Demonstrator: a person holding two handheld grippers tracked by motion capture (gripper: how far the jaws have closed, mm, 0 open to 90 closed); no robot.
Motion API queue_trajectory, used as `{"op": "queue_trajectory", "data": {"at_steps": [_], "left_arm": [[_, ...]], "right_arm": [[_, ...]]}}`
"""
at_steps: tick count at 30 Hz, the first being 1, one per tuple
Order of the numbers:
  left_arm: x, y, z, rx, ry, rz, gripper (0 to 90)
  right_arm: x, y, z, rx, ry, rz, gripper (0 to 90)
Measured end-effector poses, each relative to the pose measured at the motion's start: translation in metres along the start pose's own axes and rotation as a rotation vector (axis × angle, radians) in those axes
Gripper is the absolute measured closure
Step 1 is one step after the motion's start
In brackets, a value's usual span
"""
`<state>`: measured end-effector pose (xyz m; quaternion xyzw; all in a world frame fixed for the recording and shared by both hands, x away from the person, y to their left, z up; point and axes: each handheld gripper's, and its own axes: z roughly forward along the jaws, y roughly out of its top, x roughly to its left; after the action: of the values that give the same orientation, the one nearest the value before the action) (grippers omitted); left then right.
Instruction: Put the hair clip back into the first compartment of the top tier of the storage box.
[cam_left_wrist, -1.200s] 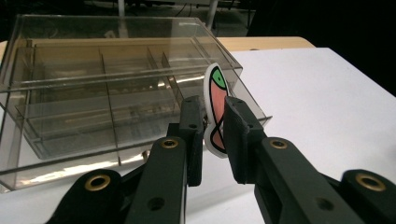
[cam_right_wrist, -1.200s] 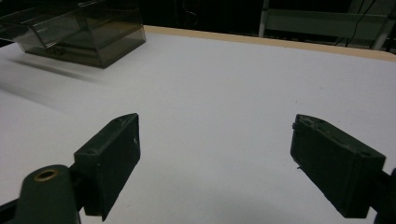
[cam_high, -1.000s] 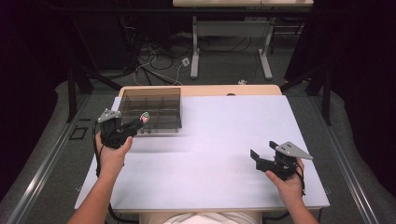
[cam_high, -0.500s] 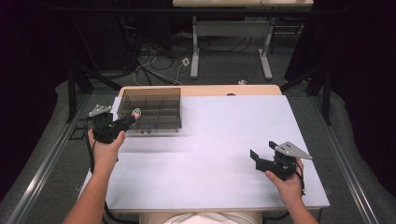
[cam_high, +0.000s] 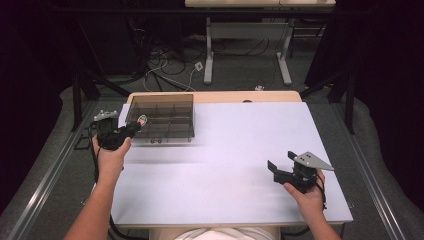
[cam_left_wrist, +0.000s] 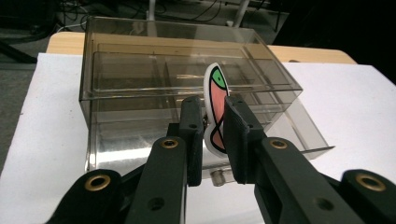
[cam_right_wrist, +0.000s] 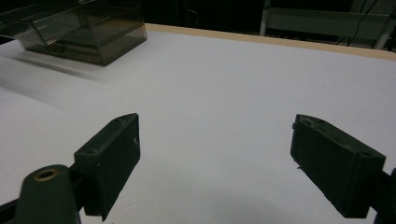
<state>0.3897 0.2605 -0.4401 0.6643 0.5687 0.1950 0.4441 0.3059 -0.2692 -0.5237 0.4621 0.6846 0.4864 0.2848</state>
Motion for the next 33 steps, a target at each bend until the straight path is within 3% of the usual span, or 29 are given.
{"op": "queue_trajectory", "data": {"at_steps": [16, 33], "left_arm": [[0.011, 0.001, 0.012, 0.063, 0.051, 0.011, 77.9], [0.019, 0.0, 0.02, 0.092, 0.09, 0.023, 77.9]], "right_arm": [[0.0, 0.0, 0.0, 0.003, -0.001, -0.002, 15.7], [0.0, 0.0, 0.0, 0.002, -0.001, -0.001, 15.7]]}}
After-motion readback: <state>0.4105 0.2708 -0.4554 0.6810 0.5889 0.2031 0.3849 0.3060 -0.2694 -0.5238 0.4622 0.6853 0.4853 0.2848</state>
